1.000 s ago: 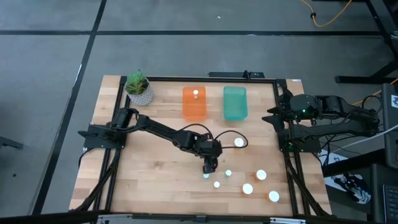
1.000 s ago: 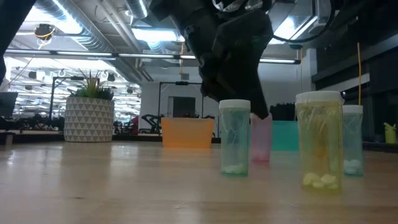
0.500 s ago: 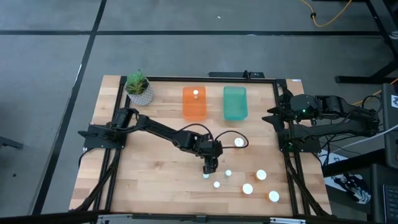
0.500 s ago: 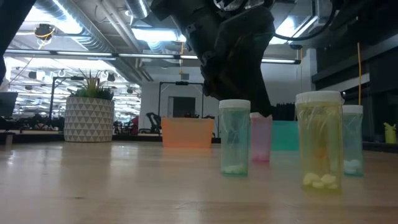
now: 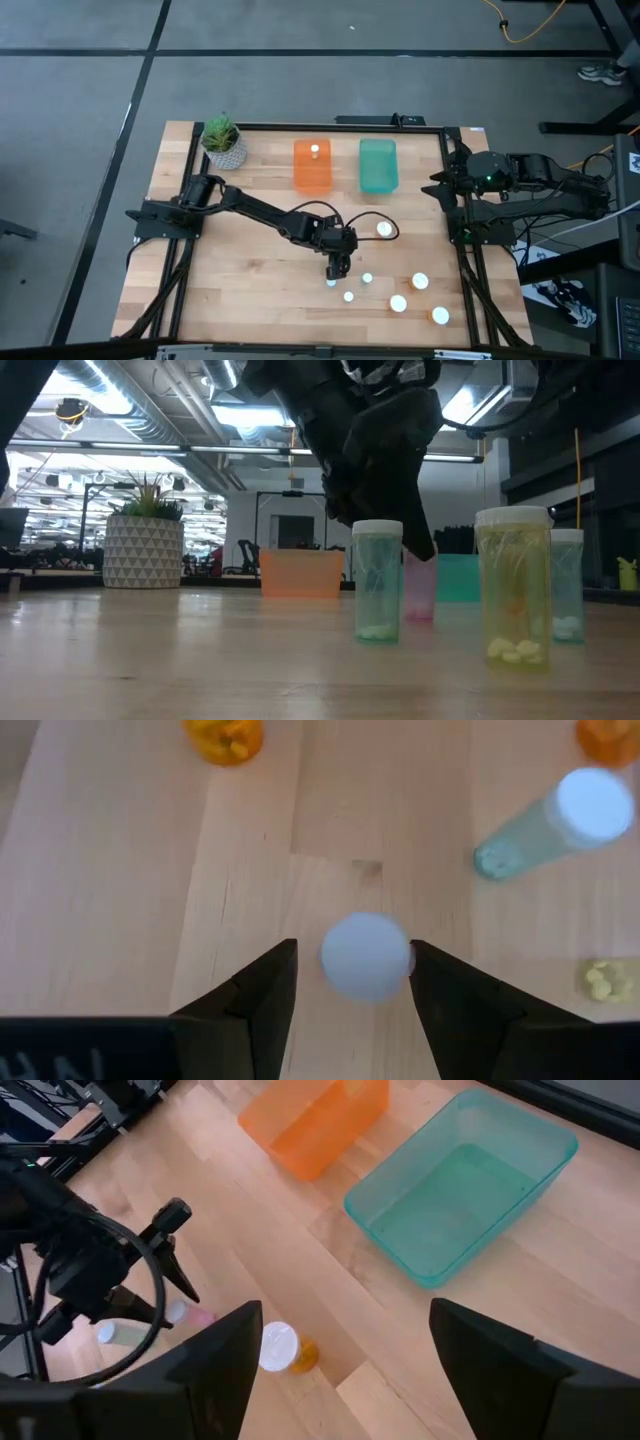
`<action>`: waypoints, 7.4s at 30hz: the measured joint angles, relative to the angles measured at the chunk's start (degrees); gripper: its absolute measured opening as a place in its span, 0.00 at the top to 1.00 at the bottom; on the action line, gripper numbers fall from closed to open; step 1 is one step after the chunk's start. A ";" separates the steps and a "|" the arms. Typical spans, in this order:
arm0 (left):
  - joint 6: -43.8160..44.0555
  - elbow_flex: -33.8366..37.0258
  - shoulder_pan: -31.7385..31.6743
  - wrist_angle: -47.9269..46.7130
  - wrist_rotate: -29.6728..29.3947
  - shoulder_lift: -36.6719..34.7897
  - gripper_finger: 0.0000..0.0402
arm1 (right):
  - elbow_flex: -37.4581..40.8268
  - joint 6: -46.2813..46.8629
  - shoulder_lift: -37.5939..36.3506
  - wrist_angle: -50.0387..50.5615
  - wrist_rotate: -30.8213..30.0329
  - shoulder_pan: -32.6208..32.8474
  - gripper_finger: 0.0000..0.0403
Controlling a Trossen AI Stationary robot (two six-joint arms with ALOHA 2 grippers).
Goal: Pick and place medicine bottles into bin by pill shape (circle, oval)
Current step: Put the small pink pill bottle into the orange bin, then put the small blue pill bottle into the orange bin
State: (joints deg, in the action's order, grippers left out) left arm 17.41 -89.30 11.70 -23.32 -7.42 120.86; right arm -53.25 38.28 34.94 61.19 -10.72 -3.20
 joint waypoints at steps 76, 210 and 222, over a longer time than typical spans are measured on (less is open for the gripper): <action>-22.25 26.47 -39.44 -2.08 8.46 -29.32 0.77 | 0.00 15.71 0.20 0.51 -9.22 -0.01 0.28; -19.03 26.48 14.43 14.39 -32.36 -51.04 0.64 | 0.04 4.68 17.42 -23.58 -13.68 20.22 0.28; -16.20 26.51 14.36 11.55 -32.41 -51.01 0.64 | 0.04 1.58 17.51 -23.45 -14.89 20.26 0.28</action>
State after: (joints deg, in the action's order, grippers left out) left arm 1.21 -62.78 26.06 -11.77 -39.83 69.84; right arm -53.21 39.86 52.45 37.74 -25.61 17.06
